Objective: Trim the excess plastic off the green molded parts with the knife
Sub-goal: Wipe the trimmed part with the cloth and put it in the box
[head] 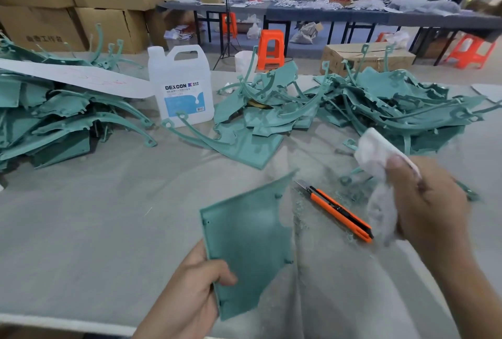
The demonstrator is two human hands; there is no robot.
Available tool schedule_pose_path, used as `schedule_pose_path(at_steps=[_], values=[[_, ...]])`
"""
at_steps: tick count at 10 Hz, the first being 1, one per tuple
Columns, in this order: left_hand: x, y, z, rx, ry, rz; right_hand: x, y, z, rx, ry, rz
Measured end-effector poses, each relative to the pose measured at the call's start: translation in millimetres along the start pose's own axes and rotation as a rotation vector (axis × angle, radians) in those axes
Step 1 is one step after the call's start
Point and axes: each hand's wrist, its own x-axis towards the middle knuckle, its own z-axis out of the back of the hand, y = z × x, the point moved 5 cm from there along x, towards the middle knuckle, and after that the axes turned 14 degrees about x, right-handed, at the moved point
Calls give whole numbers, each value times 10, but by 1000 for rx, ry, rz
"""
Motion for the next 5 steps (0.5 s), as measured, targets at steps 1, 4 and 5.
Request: schedule_pose_path(at_steps=[1, 4, 5], values=[[-109, 44, -61, -6, 40, 55, 145, 492, -641, 209, 215, 218], [-133, -117, -50, 293, 51, 18, 44, 747, -1273, -14, 603, 199], [-13, -51, -208, 334, -160, 1, -524, 1292, -1329, 79, 644, 486]])
